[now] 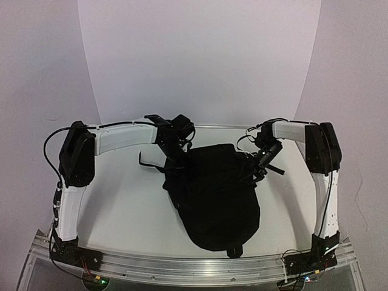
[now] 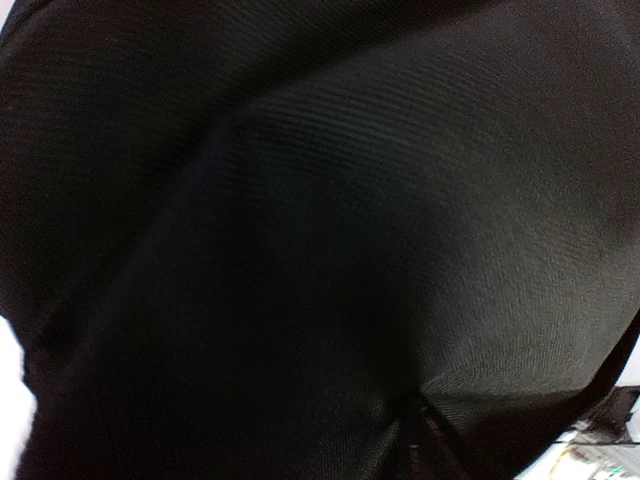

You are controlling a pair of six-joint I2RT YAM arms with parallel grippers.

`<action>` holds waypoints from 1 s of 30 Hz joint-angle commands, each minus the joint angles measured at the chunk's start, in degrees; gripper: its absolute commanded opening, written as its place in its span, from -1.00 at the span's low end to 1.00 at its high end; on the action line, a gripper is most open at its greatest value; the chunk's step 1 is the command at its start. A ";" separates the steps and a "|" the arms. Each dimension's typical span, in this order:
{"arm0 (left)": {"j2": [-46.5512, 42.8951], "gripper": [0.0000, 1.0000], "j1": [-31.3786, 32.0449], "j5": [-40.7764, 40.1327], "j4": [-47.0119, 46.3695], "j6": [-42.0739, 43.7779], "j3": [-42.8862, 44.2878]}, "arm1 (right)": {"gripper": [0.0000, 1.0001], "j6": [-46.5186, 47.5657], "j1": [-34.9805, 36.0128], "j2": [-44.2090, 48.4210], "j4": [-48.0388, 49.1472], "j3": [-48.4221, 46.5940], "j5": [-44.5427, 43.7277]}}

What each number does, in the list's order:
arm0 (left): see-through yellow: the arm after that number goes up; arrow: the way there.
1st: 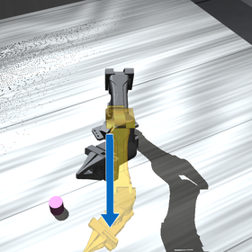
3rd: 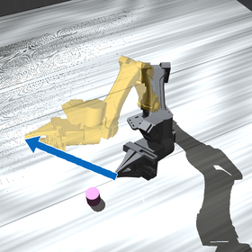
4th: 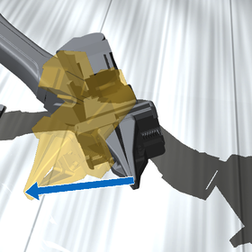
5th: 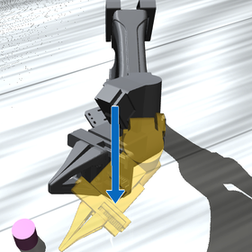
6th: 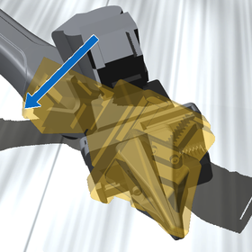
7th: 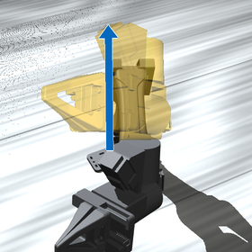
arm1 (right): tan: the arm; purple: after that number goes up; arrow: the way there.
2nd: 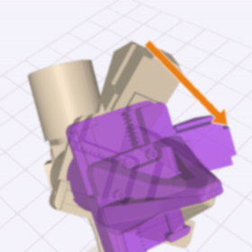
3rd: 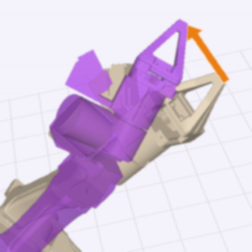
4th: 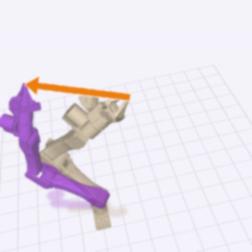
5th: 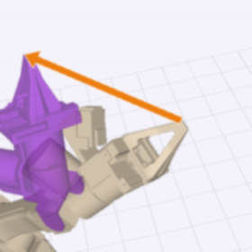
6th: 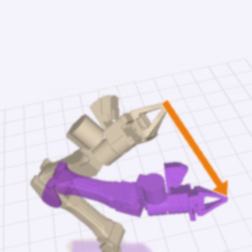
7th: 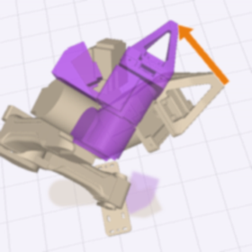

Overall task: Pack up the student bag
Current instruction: Adjust the student bag at the center of the board.

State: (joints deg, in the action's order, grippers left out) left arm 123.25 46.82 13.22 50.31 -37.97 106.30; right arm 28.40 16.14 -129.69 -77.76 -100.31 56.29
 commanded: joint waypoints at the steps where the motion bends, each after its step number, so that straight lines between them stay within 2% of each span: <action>1: -4.72 0.13 -9.60 -1.85 -7.50 -4.58 -8.10 | 0.36 -5.82 2.12 -2.86 2.22 -10.59 3.65; 3: -4.83 0.07 -13.65 -1.84 -8.47 -4.41 -8.83 | 0.37 -7.76 3.70 -4.51 3.31 -15.89 4.04; 6: -4.25 0.03 -17.05 -2.46 -6.23 -2.20 -5.29 | 0.38 -9.46 4.29 -6.01 3.53 -22.46 2.53; 8: -5.29 0.15 -17.07 -3.26 -3.47 0.16 -2.13 | 0.38 -9.07 3.07 -4.65 3.42 -23.07 1.26; 12: -13.92 0.43 -15.84 -4.38 -3.77 0.50 -4.05 | 0.38 -6.76 -0.53 3.24 3.33 -13.49 1.16; 15: -18.70 0.53 -12.46 -5.82 -3.59 2.53 -5.83 | 0.37 -4.76 -1.92 8.10 3.36 -3.21 0.56; 18: -17.05 0.53 -6.66 -7.81 3.62 5.38 -1.09 | 0.35 -3.65 -2.13 10.29 3.66 4.31 0.02; 25: -6.47 0.48 5.71 -4.24 14.89 10.28 12.15 | 0.30 -6.24 -2.29 7.92 5.51 5.40 2.01; 30: 3.08 0.43 11.84 -1.86 20.21 13.88 21.78 | 0.22 -14.13 -1.77 5.06 12.62 4.94 3.08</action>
State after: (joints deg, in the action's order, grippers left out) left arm 119.39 55.69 9.36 62.30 -28.78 120.57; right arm 20.60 13.93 -122.20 -71.24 -94.10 57.62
